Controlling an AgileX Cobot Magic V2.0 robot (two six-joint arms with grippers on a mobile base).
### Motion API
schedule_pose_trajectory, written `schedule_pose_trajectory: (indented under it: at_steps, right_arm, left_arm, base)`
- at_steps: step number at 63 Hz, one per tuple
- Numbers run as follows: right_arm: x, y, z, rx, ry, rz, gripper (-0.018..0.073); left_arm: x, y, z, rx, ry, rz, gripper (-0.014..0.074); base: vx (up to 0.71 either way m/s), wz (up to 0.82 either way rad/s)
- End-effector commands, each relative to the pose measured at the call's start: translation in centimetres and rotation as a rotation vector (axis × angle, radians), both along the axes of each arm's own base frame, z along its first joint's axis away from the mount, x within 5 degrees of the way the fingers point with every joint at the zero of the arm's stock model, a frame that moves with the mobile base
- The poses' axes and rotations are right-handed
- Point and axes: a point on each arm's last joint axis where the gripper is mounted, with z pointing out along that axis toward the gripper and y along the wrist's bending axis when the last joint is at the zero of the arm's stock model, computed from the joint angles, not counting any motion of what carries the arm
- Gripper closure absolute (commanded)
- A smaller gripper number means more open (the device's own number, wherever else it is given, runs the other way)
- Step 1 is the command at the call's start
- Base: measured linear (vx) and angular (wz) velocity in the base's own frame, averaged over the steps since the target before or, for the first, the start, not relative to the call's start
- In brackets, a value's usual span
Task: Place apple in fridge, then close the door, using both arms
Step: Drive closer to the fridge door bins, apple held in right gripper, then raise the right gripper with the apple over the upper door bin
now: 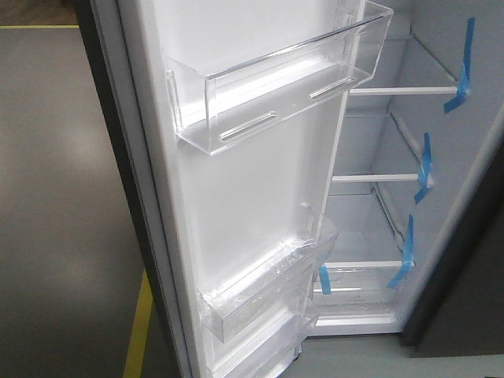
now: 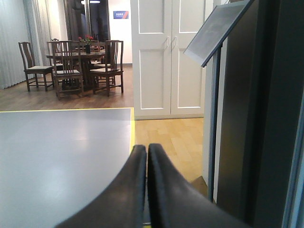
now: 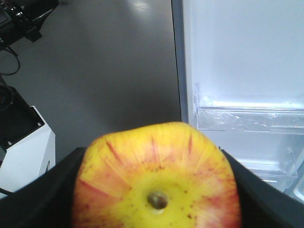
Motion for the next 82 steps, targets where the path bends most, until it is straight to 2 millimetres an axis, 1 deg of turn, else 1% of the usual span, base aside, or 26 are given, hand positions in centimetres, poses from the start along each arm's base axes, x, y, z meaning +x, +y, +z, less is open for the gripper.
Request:
schedule_pose_trajectory:
  at_steps: [1, 53, 58, 63, 67, 77, 82]
  right_arm:
    - [0.2, 0.2, 1.3, 0.067, -0.046, -0.012, 0.0162]
    - [0.1, 0.2, 1.3, 0.071, -0.043, -0.005, 0.0162]
    - [0.3, 0.1, 1.4, 0.052, -0.072, -0.016, 0.0162]
    - [0.9, 0.0, 1.5, 0.054, -0.08, -0.054, 0.0162]
    - [1.8, -0.1, 1.5, 0.05, -0.067, -0.103, 0.0162]
    - [5.2, -0.2, 1.0, -0.017, -0.014, -0.225, 0.0162]
    - [6.9, -0.1, 0.8, -0.053, 0.001, -0.256, 0.0162]
  left_arm:
    - [-0.1, -0.1, 0.0, -0.013, -0.066, -0.01, 0.0603]
    - [-0.1, -0.1, 0.0, -0.013, -0.066, -0.01, 0.0603]
    - [-0.1, -0.1, 0.0, -0.013, -0.066, -0.01, 0.0603]
    - [-0.1, -0.1, 0.0, -0.013, -0.066, -0.01, 0.0603]
    - [-0.1, -0.1, 0.0, -0.013, -0.066, -0.01, 0.0603]
    - [-0.1, -0.1, 0.0, -0.013, -0.066, -0.01, 0.0603]
    - [-0.1, -0.1, 0.0, -0.013, -0.066, -0.01, 0.0603]
  base:
    - [0.0, 0.0]
    - [0.0, 0.0]
    - [0.0, 0.0]
    - [0.0, 0.0]
    - [0.0, 0.0]
    - [0.0, 0.0]
    - [0.0, 0.0]
